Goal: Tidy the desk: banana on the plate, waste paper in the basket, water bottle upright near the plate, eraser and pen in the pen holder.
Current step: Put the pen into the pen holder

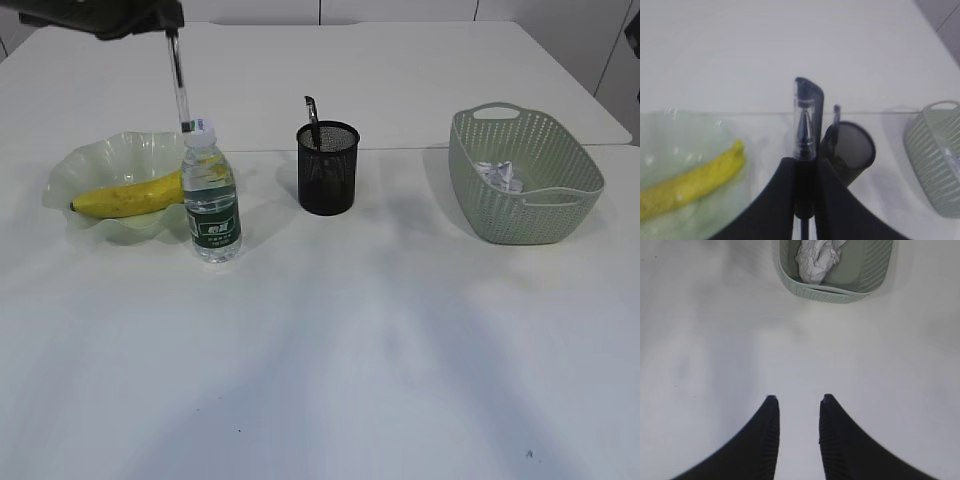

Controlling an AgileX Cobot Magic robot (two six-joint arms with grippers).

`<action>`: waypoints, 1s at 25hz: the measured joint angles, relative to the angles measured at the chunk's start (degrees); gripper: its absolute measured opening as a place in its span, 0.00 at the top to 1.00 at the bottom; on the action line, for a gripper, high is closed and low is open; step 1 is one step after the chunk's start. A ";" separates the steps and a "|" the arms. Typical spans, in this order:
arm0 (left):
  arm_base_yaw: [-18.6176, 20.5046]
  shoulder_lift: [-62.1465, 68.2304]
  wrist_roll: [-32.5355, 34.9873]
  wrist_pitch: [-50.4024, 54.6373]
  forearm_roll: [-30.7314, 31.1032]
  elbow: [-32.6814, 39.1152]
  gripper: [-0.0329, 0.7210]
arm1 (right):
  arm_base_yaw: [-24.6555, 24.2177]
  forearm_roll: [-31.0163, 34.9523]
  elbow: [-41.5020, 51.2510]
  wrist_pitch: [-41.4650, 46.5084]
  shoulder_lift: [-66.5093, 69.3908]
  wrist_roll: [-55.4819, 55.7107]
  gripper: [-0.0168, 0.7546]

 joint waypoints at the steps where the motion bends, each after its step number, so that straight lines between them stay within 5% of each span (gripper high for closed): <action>1: 0.00 0.00 0.12 -2.82 1.40 0.00 0.91 | 0.00 0.00 0.00 0.00 0.00 0.00 0.70; 14: 0.00 9.67 0.48 -30.29 11.47 0.13 0.91 | 0.00 0.44 0.00 0.00 0.00 1.68 0.70; 25: 1.13 18.74 4.77 -46.75 9.92 0.13 0.91 | 0.00 0.52 0.00 0.00 0.00 2.93 0.70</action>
